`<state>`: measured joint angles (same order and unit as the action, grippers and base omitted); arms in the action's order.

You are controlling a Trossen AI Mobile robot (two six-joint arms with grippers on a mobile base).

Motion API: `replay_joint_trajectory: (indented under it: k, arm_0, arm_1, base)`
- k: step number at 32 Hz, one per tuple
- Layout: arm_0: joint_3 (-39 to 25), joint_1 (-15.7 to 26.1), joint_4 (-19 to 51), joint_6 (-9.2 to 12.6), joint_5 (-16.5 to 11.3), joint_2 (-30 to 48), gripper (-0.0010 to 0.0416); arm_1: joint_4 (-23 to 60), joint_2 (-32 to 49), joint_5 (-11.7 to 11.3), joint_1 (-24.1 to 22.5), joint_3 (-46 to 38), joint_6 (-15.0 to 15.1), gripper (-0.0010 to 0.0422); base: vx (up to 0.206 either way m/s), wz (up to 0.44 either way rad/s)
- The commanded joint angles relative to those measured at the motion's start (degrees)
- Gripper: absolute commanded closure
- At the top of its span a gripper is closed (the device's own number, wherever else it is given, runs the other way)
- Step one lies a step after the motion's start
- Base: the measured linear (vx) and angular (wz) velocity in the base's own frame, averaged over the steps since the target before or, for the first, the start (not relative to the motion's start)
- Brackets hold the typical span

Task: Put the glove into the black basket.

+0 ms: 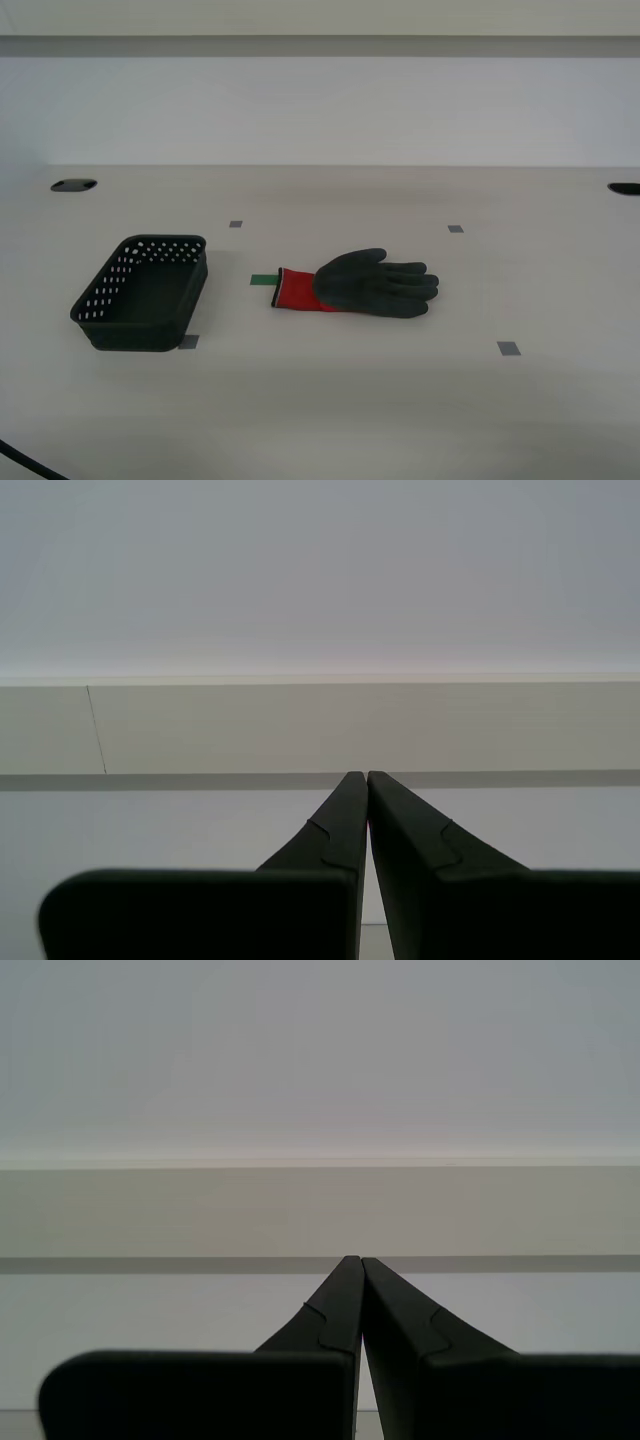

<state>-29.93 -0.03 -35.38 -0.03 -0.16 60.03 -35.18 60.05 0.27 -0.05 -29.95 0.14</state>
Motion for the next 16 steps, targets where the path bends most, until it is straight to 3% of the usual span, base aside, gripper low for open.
replay_joint_trajectory:
  k: [1, 5, 11, 16]
  arm_0:
    - [-0.1, 0.0, -0.1, 0.0, 0.0, 0.0, 0.0405]
    - [-0.1, 0.0, -0.2, 0.0, 0.0, 0.0, 0.0405]
    - [-0.1, 0.0, -0.1, 0.0, 0.0, 0.0, 0.0405]
    - [-0.1, 0.0, -0.2, 0.0, 0.0, 0.0, 0.0405]
  arm_1:
    - [0.0, 0.0, 1.0, 0.0, 0.0, -0.4, 0.0412]
    - [6.1, 0.0, 4.7, -0.4, -1.7, -0.9, 0.0412]
    - [21.1, 0.0, 4.7, -3.1, -7.5, -0.8, 0.0412]
    - [30.8, 0.3, 4.7, -8.4, -13.2, -0.8, 0.0412]
  base:
    - [0.0, 0.0]
    - [0.0, 0.0]
    - [0.0, 0.0]
    - [0.0, 0.0]
